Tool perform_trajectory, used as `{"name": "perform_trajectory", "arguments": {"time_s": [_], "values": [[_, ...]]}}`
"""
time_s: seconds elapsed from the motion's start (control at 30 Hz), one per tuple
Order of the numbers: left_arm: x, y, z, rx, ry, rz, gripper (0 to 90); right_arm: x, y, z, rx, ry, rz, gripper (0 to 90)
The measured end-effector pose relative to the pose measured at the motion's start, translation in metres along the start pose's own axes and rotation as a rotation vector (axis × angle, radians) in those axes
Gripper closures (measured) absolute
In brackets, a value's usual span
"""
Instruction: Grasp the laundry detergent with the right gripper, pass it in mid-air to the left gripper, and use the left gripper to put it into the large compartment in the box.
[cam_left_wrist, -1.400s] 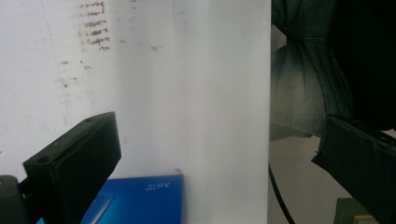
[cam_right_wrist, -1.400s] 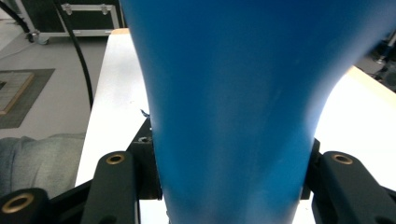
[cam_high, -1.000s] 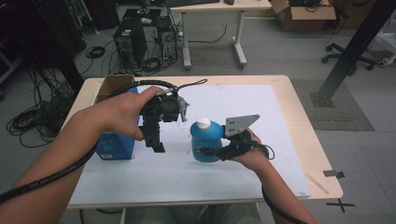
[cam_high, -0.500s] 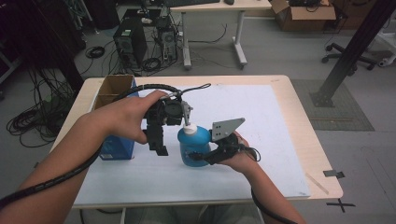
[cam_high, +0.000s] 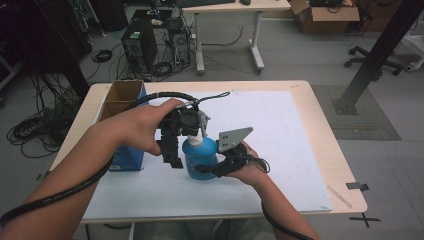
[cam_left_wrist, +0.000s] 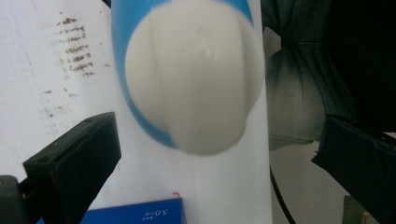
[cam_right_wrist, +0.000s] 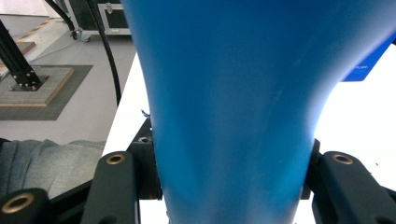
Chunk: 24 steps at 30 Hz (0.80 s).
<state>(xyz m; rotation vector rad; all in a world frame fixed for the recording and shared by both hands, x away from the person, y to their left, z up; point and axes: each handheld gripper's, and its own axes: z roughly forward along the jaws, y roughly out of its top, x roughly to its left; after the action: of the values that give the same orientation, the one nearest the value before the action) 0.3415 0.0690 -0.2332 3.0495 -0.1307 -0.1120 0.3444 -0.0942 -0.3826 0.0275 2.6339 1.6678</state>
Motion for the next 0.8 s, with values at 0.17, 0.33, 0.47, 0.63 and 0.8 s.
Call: {"name": "perform_trajectory", "arguments": {"time_s": [0.17, 0.33, 0.47, 0.63, 0.8], "values": [[0.0, 0.0, 0.0, -0.001, 0.002, 0.004, 0.1, 0.0, 0.0, 0.005, 0.003, 0.008, 0.005, 45.7], [0.0, 0.001, 0.0, 0.002, 0.006, 0.005, 0.2, 0.0, 0.001, 0.01, 0.005, 0.014, 0.003, 45.7], [0.0, 0.002, 0.0, 0.0, 0.01, 0.003, 0.1, 0.0, 0.001, 0.014, 0.001, 0.017, 0.004, 45.7], [0.0, 0.003, 0.002, 0.004, 0.015, 0.007, 0.1, 0.001, 0.003, 0.018, -0.006, 0.024, 0.007, 45.7], [-0.001, 0.004, 0.004, 0.019, 0.029, 0.004, 0.1, 0.001, 0.008, 0.023, -0.01, 0.033, 0.001, 45.7]]}}
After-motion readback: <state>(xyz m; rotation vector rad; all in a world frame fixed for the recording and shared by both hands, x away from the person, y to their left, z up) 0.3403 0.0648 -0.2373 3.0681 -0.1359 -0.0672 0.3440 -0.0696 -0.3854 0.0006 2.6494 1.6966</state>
